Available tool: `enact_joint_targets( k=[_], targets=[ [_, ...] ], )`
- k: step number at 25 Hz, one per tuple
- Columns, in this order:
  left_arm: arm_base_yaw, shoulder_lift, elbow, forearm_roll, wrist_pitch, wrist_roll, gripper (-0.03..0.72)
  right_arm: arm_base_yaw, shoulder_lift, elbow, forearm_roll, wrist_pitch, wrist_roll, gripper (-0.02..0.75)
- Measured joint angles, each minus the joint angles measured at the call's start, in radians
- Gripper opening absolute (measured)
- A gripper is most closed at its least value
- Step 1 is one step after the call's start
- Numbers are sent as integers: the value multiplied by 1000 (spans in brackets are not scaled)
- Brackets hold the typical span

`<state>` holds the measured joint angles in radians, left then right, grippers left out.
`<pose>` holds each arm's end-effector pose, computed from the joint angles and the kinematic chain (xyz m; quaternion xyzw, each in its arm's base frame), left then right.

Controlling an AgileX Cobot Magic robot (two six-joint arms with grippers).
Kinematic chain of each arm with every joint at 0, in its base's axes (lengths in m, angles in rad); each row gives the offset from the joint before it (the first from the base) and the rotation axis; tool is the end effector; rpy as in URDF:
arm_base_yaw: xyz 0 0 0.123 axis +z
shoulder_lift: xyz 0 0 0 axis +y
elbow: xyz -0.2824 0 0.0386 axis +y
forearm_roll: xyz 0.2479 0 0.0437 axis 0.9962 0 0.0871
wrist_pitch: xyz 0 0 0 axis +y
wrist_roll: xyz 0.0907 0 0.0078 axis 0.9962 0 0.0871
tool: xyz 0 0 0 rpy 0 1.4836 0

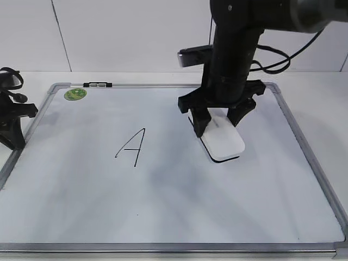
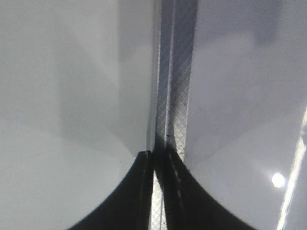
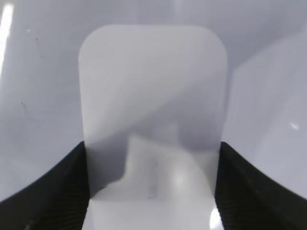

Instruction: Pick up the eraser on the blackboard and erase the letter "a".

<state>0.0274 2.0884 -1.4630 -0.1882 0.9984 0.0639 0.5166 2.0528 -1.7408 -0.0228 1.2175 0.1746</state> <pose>0.4038 -0.0033 0.1498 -0.0314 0.9962 -0.0790 0.0206 0.3714 0.2087 0.2305 -0.1730 0.9828 0.0115 0.0641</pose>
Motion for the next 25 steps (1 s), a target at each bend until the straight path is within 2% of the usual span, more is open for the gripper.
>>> enact_joint_targets(
  k=[8, 21, 25],
  targets=[
    [0, 0, 0, 0, 0, 0, 22, -29, -56, 0, -66, 4, 73, 541],
    [0, 0, 0, 0, 0, 0, 22, -247, -56, 0, -69, 4, 76, 541],
    [0, 0, 0, 0, 0, 0, 22, -296, -56, 0, -36, 4, 55, 541]
  ],
)
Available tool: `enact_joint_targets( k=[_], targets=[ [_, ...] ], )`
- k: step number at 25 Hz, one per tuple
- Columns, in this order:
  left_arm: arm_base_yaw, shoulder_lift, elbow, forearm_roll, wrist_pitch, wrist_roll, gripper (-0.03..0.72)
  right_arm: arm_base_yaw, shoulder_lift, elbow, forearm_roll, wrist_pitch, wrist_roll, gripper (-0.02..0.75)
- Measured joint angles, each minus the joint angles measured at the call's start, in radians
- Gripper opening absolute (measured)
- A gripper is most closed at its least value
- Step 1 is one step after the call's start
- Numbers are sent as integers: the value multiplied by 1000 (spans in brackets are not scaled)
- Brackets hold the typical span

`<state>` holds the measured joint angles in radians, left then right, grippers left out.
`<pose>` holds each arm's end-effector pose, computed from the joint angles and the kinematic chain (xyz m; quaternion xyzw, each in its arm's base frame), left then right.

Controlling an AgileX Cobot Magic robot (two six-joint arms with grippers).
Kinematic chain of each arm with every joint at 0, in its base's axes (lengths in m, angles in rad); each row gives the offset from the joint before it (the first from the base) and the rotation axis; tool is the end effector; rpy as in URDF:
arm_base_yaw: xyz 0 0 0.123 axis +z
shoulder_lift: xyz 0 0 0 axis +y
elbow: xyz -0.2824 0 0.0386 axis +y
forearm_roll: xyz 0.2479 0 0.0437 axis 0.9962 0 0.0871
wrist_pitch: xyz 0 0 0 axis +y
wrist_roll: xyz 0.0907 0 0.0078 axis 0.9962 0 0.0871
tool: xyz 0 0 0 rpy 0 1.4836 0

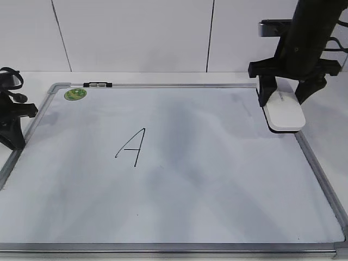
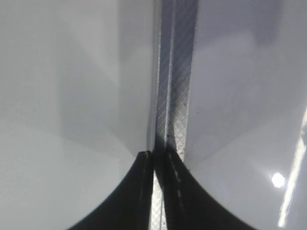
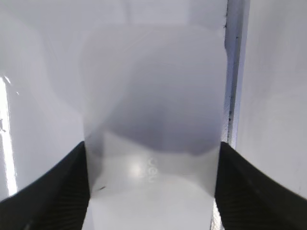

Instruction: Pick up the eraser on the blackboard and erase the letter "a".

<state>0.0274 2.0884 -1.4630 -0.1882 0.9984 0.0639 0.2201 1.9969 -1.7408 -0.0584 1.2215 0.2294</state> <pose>0.4038 -0.0033 0.1498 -0.0314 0.9962 -0.0790 0.0206 0.4100 0.0866 0.2542 -0.0029 0.9955 -0.0074 0.0941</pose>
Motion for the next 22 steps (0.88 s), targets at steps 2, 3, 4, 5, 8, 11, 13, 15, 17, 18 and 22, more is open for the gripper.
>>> enact_joint_targets(
  k=[2, 3, 4, 5, 8, 11, 13, 15, 17, 18, 22],
  targets=[
    [0, 0, 0, -1, 0, 0, 22, -20, 0, 0, 12, 1, -9, 541],
    [0, 0, 0, -1, 0, 0, 22, -30, 0, 0, 14, 1, -14, 541],
    [0, 0, 0, -1, 0, 0, 22, -37, 0, 0, 17, 1, -18, 541],
    [0, 0, 0, -1, 0, 0, 22, -46, 0, 0, 19, 1, -23, 541],
    [0, 0, 0, -1, 0, 0, 22, -62, 12, 2, 28, 2, -34, 541],
    [0, 0, 0, -1, 0, 0, 22, -64, 37, 25, 31, 2, -43, 541],
    [0, 0, 0, -1, 0, 0, 22, -64, 57, 40, 34, 2, -45, 541],
    [0, 0, 0, -2, 0, 0, 22, -64, 78, 47, 36, 2, -48, 541],
    [0, 0, 0, -2, 0, 0, 22, -64, 98, 49, 36, 0, -47, 541],
    [0, 0, 0, -2, 0, 0, 22, -64, 107, 49, 36, 0, -49, 541],
    [0, 0, 0, -2, 0, 0, 22, -64, 124, 49, 36, 0, -53, 541]
  ],
)
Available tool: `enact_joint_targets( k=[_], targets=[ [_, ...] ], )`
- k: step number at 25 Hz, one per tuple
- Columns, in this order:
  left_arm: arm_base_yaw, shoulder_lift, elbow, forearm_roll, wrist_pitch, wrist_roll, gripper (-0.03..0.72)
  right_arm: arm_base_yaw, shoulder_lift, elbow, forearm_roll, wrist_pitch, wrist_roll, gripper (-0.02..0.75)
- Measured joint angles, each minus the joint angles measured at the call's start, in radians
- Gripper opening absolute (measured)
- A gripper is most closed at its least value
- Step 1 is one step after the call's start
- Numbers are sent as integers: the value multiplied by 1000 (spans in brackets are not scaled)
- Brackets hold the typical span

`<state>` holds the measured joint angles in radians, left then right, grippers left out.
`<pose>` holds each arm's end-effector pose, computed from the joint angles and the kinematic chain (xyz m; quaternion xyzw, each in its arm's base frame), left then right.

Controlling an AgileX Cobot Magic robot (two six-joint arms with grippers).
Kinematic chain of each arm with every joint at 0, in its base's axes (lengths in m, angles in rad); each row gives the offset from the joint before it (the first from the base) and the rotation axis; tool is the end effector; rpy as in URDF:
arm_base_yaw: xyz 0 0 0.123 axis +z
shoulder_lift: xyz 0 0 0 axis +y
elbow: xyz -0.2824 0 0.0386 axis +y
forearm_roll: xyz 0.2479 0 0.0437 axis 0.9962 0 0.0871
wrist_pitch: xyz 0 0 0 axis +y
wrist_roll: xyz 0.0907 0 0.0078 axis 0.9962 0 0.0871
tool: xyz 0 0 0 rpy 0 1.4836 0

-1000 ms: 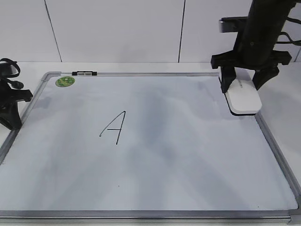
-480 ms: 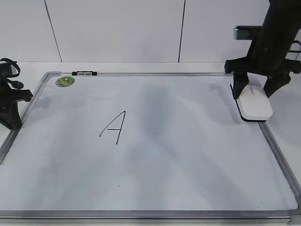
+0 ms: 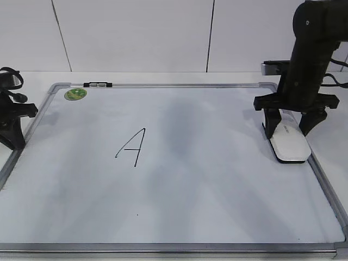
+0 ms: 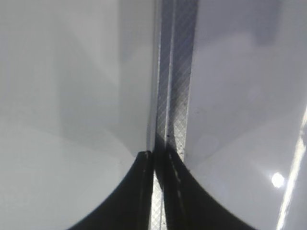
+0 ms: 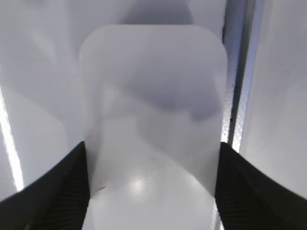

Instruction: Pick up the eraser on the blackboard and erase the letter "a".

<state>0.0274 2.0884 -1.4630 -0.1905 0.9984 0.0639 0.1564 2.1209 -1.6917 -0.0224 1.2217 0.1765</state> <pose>0.4038 -0.0034 0.1498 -0.0320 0.9961 -0.0800 0.0207 0.4198 0.0643 0.1891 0.0063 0.9999 -0.0098 0.0052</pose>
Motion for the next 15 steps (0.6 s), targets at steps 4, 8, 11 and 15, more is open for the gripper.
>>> enact_joint_targets(
  k=[4, 8, 11, 15],
  targets=[
    [0, 0, 0, -1, 0, 0, 22, 0, 3, 0, -35, -1, -2, 541],
    [0, 0, 0, -2, 0, 0, 22, -1, 3, 0, -58, -1, -2, 541],
    [0, 0, 0, -2, 0, 0, 22, -1, 3, 0, -59, -1, -3, 541],
    [0, 0, 0, -2, 0, 0, 22, -1, 3, 0, -59, -1, -4, 541]
  ],
)
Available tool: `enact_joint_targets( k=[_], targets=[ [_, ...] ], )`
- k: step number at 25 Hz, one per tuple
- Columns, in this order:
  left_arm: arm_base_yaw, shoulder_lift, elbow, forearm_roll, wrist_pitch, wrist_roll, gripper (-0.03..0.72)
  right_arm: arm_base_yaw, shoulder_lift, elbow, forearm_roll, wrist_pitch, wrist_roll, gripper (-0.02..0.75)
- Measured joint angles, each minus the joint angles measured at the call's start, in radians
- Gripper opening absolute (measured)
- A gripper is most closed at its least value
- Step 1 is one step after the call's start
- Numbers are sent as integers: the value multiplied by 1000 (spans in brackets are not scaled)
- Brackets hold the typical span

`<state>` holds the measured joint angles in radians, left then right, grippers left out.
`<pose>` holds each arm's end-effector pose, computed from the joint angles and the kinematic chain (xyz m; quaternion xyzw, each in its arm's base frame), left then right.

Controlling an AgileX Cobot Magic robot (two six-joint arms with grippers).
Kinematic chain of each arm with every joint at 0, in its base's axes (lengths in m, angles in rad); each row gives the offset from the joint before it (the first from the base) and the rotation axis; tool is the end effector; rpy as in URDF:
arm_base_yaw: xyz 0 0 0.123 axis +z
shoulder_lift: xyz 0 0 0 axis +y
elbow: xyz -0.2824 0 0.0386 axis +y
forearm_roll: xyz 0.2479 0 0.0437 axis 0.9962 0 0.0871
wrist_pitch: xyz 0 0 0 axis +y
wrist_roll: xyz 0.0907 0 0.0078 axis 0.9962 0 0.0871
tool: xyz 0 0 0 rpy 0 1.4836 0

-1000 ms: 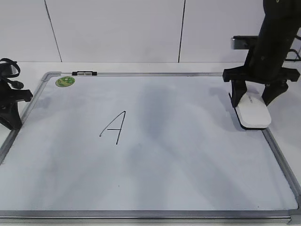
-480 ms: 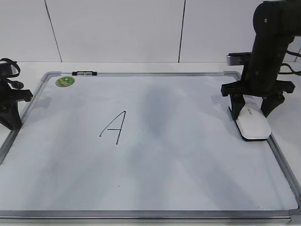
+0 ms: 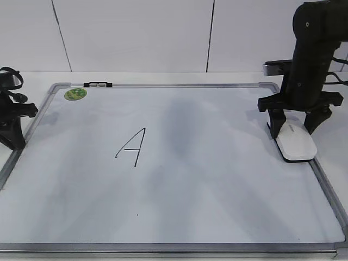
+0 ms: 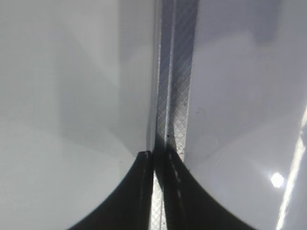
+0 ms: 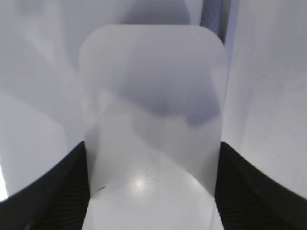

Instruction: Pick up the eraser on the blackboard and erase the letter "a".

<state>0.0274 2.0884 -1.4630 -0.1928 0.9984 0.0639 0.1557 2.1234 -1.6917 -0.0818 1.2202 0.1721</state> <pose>0.4038 -0.0036 0.1498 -0.0326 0.9960 -0.0809 0.0207 0.4210 0.0590 0.1883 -0.0057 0.9992 -0.0374 0.0093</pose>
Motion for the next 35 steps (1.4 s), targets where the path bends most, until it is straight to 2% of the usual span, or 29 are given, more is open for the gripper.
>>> enact_joint_targets(
  k=[13, 20, 29, 35],
  targets=[
    [0, 0, 0, -5, 0, 0, 22, 0, 0, 0, 0, 0, 0, 542],
    [0, 0, 0, -7, 0, 0, 22, 0, 0, 0, 10, 0, -8, 610],
    [2, 0, 0, -14, 0, 2, 22, 0, 0, 0, 2, 0, -17, 624],
    [2, 0, 0, -16, 0, 2, 76, 0, 0, -6, -2, 0, -19, 624]
  ],
)
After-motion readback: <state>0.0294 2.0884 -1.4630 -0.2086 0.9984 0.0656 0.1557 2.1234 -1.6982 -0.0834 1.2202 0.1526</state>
